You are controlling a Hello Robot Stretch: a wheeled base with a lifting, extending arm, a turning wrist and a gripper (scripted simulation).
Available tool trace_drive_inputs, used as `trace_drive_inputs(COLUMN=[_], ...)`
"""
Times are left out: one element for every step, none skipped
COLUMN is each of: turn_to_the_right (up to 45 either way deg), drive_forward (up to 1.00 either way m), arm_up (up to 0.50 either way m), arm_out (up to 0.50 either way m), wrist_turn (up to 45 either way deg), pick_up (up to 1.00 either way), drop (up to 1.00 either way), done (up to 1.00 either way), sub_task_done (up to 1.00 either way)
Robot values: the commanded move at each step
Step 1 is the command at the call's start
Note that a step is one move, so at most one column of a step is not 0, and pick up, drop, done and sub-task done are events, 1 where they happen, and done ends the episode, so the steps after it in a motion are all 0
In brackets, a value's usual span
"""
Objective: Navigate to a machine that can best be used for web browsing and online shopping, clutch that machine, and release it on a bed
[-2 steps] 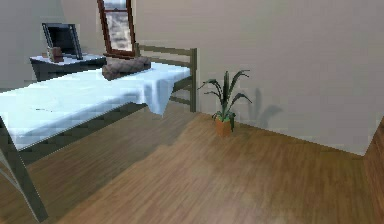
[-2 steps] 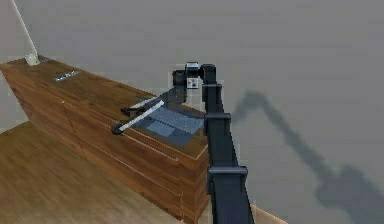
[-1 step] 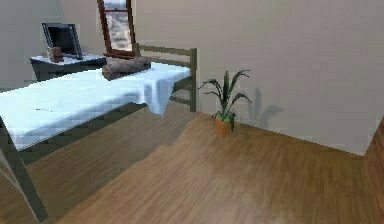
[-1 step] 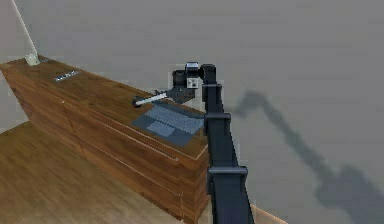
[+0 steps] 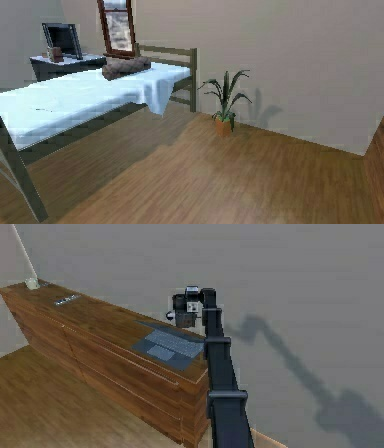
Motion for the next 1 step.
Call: trace_drive_inputs(turn_to_the_right=[0.0], drive_forward=[0.00], arm_up=[-0.30], arm_out=[0.00], wrist_turn=[0.0], pick_up=[0.00], drop=[0.00], done=[0.00], sub_task_done=[0.00])
